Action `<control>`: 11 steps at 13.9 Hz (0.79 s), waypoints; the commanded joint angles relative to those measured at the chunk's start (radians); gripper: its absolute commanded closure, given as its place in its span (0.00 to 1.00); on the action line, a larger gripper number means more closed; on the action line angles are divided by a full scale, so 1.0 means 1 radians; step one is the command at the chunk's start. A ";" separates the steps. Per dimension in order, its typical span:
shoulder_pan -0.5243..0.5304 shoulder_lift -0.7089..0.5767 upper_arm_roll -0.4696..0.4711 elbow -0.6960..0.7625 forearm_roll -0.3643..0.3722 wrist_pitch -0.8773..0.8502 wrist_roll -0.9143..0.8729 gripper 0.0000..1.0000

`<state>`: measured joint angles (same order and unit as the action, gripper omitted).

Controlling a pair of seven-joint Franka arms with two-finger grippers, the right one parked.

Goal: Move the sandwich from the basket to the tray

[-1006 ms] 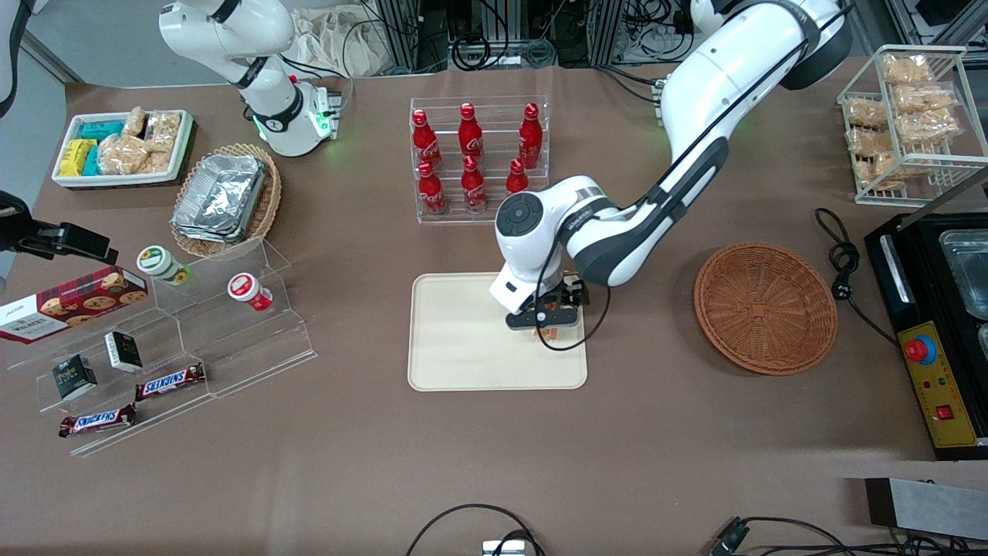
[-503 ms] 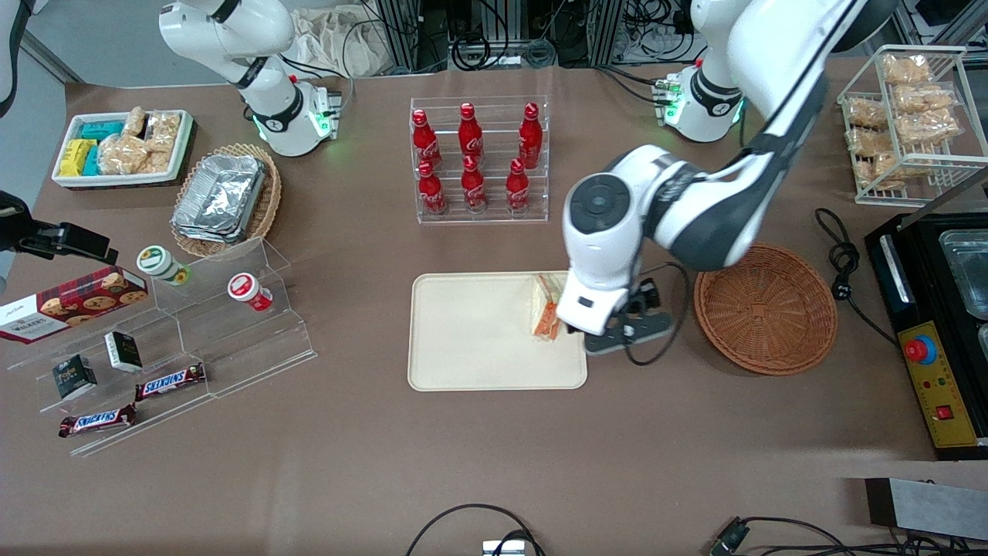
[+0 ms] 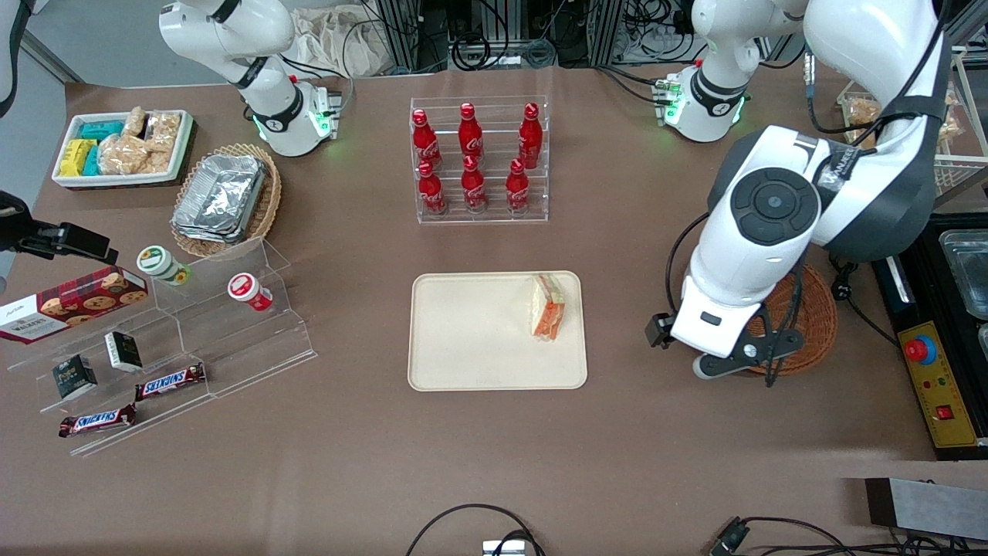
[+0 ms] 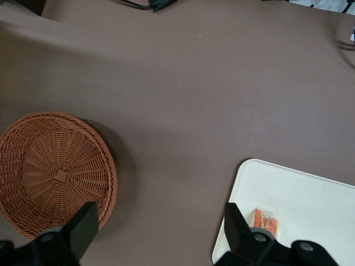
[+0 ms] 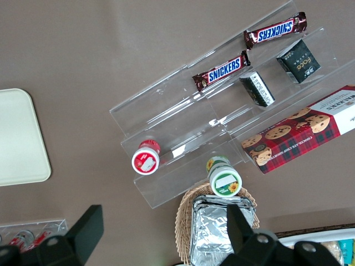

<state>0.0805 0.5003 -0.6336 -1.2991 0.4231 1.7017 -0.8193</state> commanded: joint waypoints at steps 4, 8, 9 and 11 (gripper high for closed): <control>0.010 -0.161 0.194 -0.075 -0.237 -0.008 0.351 0.00; -0.027 -0.242 0.353 -0.126 -0.320 -0.005 0.598 0.00; -0.047 -0.271 0.382 -0.158 -0.322 0.001 0.626 0.00; -0.071 -0.340 0.434 -0.254 -0.345 0.082 0.661 0.00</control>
<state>0.0509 0.2598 -0.2571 -1.4219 0.1098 1.7130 -0.1969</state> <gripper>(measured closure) 0.000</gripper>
